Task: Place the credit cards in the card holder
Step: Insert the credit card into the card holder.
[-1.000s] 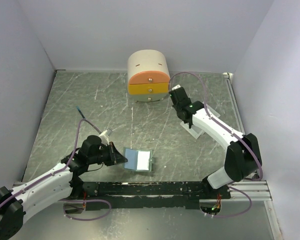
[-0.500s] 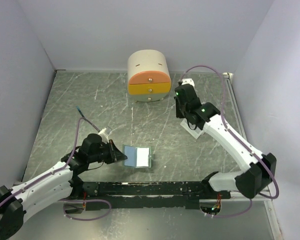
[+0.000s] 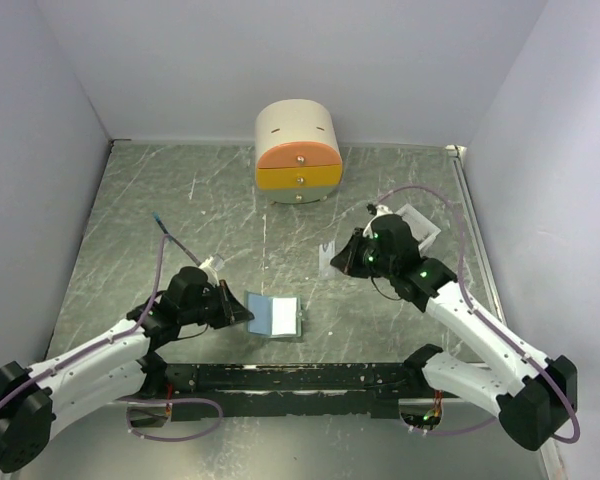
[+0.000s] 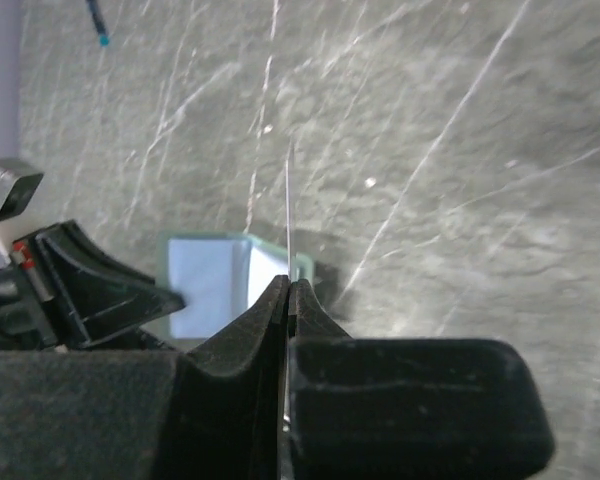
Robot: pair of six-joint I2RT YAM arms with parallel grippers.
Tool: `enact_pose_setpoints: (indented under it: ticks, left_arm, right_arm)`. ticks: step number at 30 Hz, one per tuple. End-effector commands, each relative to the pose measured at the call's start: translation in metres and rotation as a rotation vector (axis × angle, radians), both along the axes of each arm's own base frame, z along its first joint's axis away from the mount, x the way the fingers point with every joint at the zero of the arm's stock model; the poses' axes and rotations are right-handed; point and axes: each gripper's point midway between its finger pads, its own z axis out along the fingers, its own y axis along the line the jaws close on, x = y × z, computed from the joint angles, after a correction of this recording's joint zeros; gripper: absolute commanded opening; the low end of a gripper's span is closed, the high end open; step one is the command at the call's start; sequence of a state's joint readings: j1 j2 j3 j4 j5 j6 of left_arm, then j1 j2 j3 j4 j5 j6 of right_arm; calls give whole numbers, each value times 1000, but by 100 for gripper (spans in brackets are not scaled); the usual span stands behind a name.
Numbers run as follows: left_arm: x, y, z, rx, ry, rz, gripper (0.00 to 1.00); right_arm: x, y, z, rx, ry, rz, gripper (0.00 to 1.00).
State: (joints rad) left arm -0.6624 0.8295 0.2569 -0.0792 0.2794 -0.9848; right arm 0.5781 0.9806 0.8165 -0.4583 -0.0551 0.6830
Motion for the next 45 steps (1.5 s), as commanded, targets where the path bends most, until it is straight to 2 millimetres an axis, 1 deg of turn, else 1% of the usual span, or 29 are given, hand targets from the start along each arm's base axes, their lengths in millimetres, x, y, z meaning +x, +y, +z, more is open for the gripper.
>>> enact_pose_setpoints:
  ticks: [1, 4, 7, 14, 20, 26, 30, 34, 36, 39, 45]
  left_arm:
    - [12, -8, 17, -58, -43, 16, 7]
    - [11, -6, 8, -42, -36, 27, 7]
    - [10, -1, -5, -11, -15, 36, 7]
    - [6, 1, -19, 19, 13, 24, 8]
    - [4, 6, -25, 46, 15, 32, 12]
    - [2, 9, -30, 65, 30, 29, 23]
    - [2, 10, -29, 80, 31, 27, 30]
    - [3, 12, -24, 89, 22, 35, 36]
    - [4, 12, -21, 84, 12, 36, 36]
    - [4, 13, -20, 74, 8, 47, 33]
    - [4, 16, -19, 84, 0, 59, 33]
  right_arm:
    - [-20, 36, -2, 220, 84, 83, 0]
    - [-33, 48, -21, 254, 137, 107, 0]
    - [-45, 61, -30, 277, 159, 132, 0]
    - [-60, 86, -51, 248, 186, 146, 0]
    - [-69, 101, -77, 192, 230, 154, 0]
    - [-75, 111, -95, 179, 276, 161, 0]
    - [-78, 111, -109, 153, 300, 160, 0]
    - [-81, 103, -126, 86, 309, 136, 0]
    - [-81, 97, -131, 50, 305, 120, 0]
    - [-80, 89, -135, 35, 295, 98, 0]
    - [-83, 87, -142, 17, 307, 102, 0]
